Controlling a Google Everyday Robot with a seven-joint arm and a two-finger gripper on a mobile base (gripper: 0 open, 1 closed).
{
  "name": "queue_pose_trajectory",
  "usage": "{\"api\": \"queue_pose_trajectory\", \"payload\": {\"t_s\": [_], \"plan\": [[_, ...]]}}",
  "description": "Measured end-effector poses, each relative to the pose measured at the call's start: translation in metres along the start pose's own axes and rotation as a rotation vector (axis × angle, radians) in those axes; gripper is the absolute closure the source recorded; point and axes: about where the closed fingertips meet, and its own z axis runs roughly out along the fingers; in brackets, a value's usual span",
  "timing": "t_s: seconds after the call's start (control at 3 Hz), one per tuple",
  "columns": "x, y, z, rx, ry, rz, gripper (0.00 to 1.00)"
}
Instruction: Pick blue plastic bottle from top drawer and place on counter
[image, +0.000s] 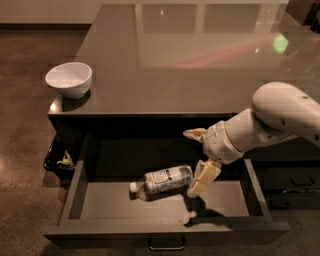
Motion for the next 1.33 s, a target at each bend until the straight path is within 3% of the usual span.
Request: {"api": "queue_pose_trajectory", "payload": {"t_s": [0.33,0.67,1.0,1.33], "plan": [[-0.005,-0.002,0.039,-0.037,-0.065,-0.071,0.0],[-0.005,-0.002,0.039,-0.037,-0.065,-0.071,0.0],[0.008,-0.005,0.047,-0.045,-0.045,-0.069,0.0],[0.031,-0.016,0.063,-0.021,-0.07,-0.064,0.0]]}}
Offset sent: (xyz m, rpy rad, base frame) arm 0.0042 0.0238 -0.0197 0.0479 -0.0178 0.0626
